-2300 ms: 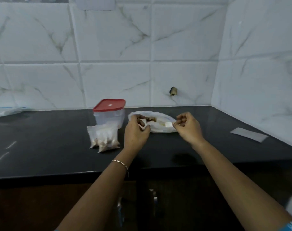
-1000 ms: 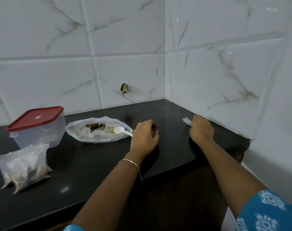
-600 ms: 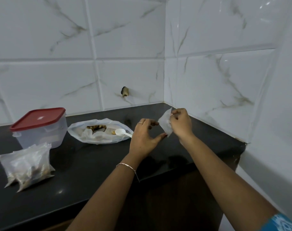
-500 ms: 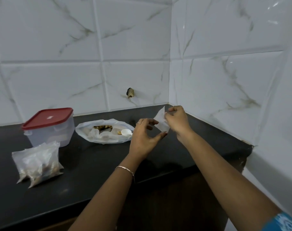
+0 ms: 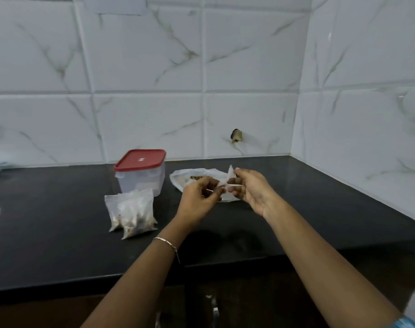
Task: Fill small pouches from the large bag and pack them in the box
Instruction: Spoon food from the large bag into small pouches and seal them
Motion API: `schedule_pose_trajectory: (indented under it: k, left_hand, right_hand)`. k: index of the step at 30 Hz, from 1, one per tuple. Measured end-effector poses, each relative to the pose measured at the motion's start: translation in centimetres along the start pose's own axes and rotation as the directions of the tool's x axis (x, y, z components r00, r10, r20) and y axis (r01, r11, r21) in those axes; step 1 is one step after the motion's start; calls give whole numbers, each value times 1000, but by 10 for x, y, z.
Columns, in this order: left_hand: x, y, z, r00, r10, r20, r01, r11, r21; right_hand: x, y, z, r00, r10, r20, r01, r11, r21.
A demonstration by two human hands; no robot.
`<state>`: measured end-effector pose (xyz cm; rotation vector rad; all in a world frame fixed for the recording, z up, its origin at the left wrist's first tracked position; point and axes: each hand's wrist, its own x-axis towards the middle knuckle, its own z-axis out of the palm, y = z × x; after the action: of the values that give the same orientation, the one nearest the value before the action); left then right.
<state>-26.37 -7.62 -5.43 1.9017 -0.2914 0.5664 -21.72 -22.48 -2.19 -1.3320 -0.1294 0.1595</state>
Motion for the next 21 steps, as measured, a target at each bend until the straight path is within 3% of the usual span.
schedule_pose_trajectory:
  k: [6, 10, 13, 15, 18, 21]
  left_hand:
    - [2, -6, -29, 981, -191, 44, 194, 912, -363]
    - [4, -18, -35, 954, -300, 6, 272, 855, -441]
    - [6, -23, -36, 931, -363, -18, 328, 861, -388]
    - [7, -28, -34, 917, -382, -117, 342, 902, -264]
    - [6, -32, -31, 910, -265, -317, 293, 955, 42]
    - [3, -24, -25, 944, -175, -281, 208, 974, 91]
  right_hand:
    - [12, 27, 8, 998, -47, -51, 35, 976, -215]
    - [13, 39, 8, 1000, 10, 1, -10, 963, -270]
    - [11, 40, 6, 998, -63, 18, 66, 981, -184]
    - [8, 40, 4, 992, -125, -14, 121, 974, -190]
    - [2, 40, 5, 973, -226, -45, 208, 945, -254]
    - [-4, 39, 9, 954, -301, -13, 286, 918, -273]
